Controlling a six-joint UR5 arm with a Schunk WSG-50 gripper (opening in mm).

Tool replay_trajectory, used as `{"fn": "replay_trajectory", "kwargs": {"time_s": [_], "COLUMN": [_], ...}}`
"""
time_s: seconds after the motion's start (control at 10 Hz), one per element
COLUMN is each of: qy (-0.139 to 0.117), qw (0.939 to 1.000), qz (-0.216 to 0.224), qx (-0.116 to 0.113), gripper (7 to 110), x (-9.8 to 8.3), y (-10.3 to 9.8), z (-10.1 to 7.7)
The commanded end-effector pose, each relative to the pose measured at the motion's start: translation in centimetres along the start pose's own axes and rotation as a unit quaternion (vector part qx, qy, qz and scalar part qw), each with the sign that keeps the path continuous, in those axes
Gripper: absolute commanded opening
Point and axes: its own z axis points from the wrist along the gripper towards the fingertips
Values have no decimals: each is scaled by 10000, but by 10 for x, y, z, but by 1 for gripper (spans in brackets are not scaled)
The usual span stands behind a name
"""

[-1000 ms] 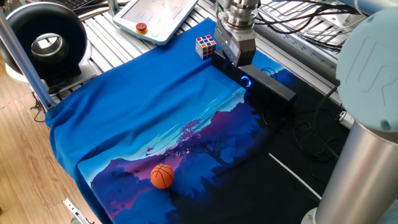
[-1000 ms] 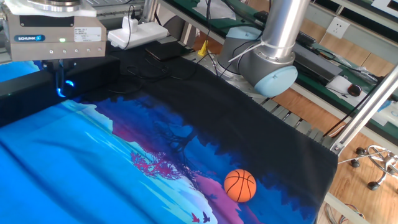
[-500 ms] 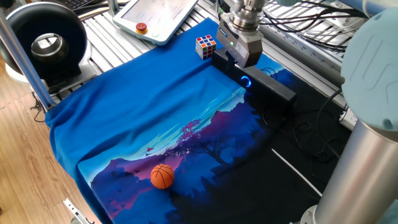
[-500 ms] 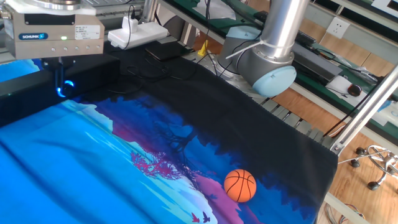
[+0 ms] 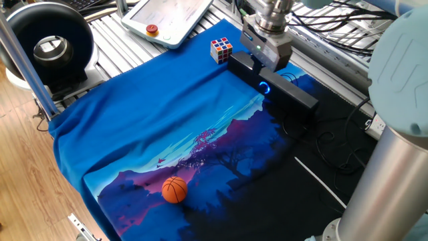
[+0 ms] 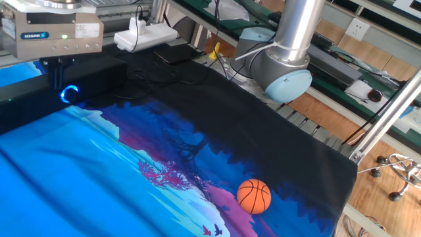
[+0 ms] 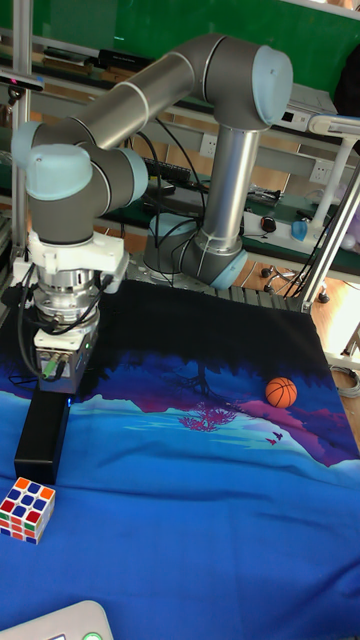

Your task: Turn the knob to decrease the volume of the speaker

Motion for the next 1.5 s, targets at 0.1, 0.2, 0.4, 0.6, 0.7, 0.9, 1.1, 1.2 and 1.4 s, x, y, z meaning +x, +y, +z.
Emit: {"fn": "replay_trajectory", "kwargs": {"time_s": [0.1, 0.2, 0.4, 0.6, 0.7, 0.9, 1.1, 1.2, 1.4], "qy": [-78, -45, -55, -109, 19, 51, -28, 3, -34], "qw": [9998, 9998, 9996, 9990, 9992, 9991, 9988, 9988, 9988], "qz": [69, 52, 37, 59, 58, 66, 66, 74, 81], "qx": [-163, -199, -261, -435, -401, -414, -482, -487, -490], "gripper": [7, 7, 7, 7, 7, 7, 7, 7, 7], "x": [0, 2, -1, -7, -1, 3, -1, -1, -4], "y": [8, 9, 15, 26, 25, 24, 26, 26, 24], "z": [4, 7, 11, 13, 15, 17, 19, 19, 20]}}
